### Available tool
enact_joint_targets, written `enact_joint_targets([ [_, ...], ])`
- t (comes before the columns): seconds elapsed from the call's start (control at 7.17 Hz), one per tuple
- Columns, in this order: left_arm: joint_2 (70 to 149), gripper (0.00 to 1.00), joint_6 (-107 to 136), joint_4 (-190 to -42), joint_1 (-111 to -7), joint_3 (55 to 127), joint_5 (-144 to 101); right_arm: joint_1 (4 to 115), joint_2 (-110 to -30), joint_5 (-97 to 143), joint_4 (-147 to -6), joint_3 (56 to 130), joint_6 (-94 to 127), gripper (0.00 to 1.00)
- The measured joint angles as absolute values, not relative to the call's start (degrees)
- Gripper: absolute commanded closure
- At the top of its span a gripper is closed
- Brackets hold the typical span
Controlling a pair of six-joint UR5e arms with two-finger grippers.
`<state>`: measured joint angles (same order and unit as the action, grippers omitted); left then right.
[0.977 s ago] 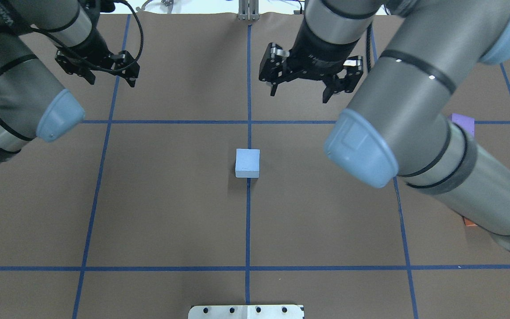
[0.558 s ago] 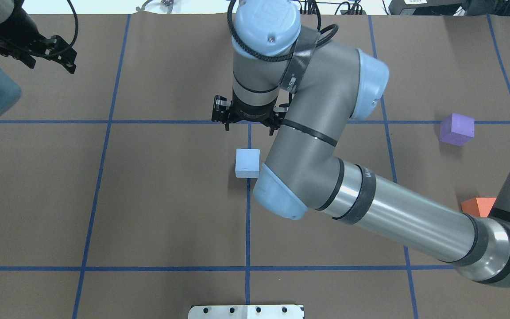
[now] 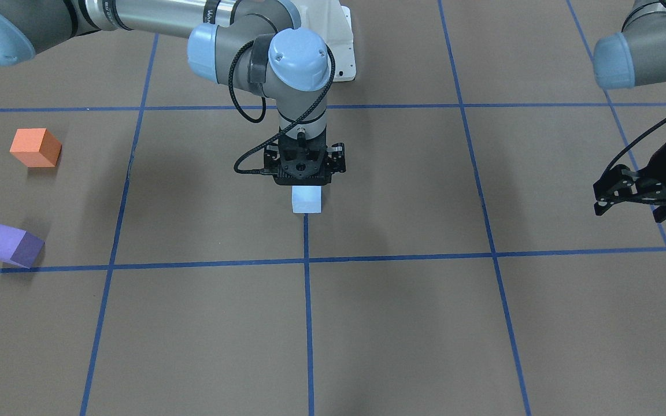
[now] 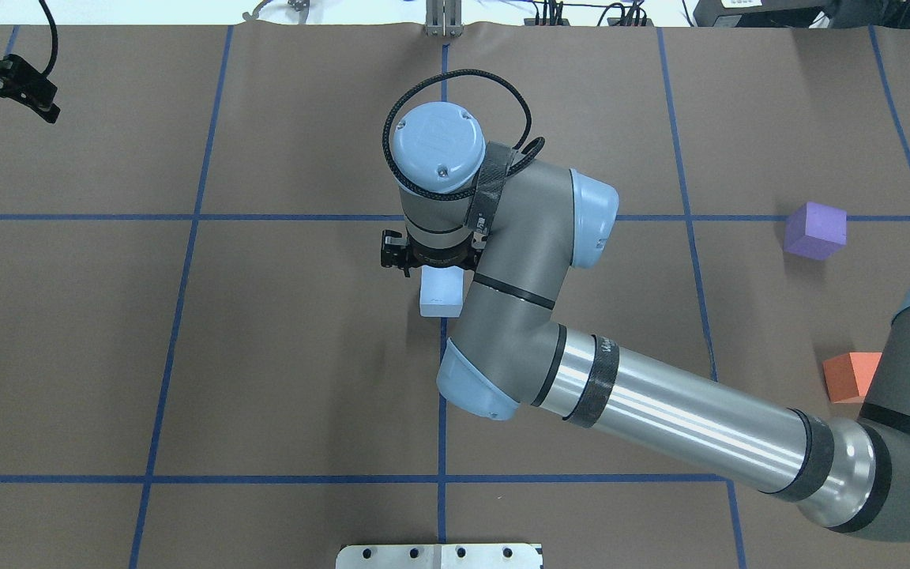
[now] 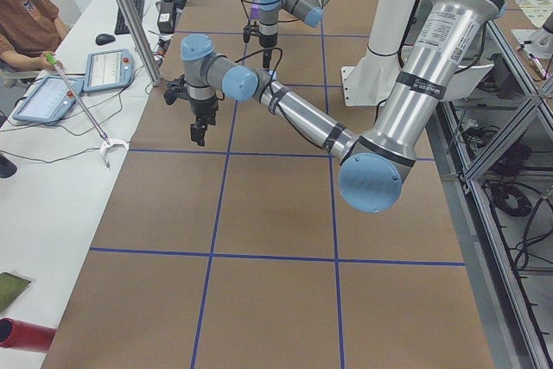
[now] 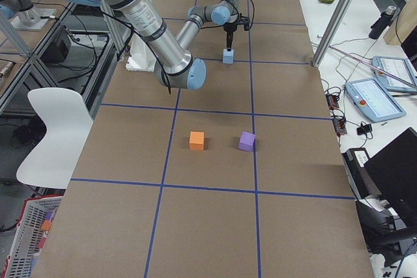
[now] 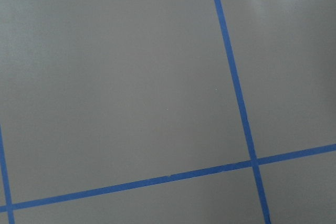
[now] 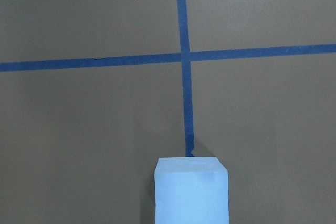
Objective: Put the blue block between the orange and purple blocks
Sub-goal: 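Lower the right gripper and grasp the light blue cube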
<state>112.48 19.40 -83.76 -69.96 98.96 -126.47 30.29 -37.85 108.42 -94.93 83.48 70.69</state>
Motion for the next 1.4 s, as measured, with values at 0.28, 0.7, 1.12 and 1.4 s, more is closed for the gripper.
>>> enact_joint_targets([
  [0.28,112.0,0.00,19.3,-83.8,-70.0,99.0,-126.5,29.4,-37.9,107.7,-93.5,81.0,70.6,0.00],
  [0.7,111.1,0.00,19.2,-84.0,-70.0,99.6,-126.5,28.2,-38.1,106.1,-88.4,76.3,70.6,0.22],
  [1.12,109.0,0.00,19.1,-84.3,-70.5,101.0,-126.5,27.9,-38.0,105.8,-87.5,75.7,70.2,1.00],
  [1.4,105.3,0.00,12.6,-85.4,-74.0,101.6,-126.4,28.4,-38.2,106.2,-88.3,78.2,69.7,1.00],
])
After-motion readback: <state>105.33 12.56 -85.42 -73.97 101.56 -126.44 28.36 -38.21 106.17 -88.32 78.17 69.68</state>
